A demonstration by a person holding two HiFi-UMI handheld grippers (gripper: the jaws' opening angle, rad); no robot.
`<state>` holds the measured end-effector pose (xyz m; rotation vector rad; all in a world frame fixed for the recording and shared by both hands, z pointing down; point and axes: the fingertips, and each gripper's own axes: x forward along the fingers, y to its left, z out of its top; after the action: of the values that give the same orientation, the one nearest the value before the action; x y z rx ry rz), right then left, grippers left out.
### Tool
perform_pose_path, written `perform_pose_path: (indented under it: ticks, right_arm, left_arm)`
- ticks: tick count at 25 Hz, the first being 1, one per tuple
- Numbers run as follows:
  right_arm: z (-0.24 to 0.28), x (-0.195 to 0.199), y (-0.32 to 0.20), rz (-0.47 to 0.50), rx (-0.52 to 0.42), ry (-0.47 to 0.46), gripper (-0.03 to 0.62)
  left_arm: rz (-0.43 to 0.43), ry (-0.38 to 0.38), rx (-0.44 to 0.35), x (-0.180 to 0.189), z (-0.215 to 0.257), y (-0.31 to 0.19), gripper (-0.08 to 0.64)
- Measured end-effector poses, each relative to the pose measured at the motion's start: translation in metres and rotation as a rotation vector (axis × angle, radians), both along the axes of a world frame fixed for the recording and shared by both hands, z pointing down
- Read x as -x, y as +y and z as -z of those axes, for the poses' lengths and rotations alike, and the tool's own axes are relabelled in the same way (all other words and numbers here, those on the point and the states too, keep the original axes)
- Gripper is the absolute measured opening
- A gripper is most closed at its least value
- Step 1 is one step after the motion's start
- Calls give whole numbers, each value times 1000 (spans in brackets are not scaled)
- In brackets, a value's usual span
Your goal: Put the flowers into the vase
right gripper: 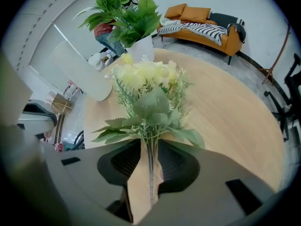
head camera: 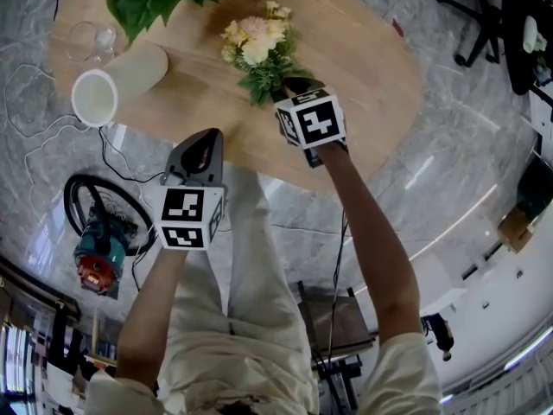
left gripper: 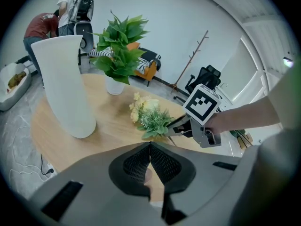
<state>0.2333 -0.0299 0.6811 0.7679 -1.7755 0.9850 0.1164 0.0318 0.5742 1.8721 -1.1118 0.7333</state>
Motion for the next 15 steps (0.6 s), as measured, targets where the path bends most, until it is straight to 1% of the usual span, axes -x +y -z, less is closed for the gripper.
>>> perform_pose_path:
  ticks: [5, 11, 12, 13, 15]
  right_arm:
    - [-5, 2, 1, 1, 21, -1, 115]
    - [-8, 1, -2, 18, 32, 34, 111]
    - [-7, 2, -3, 20, 28, 34, 84]
    - [-6, 4, -3, 17, 23, 28, 71]
    - [-2, 7, -4, 6, 13, 14, 60]
  left_arm:
    - [-1, -4, 2, 2, -1, 0, 8]
    - [-1, -6, 2, 3, 0, 5, 8]
    - [0, -8, 3, 4, 0, 6, 8]
    - [1, -10, 3, 5, 1, 7, 8]
    - [4, -11, -2, 6, 3, 8, 8]
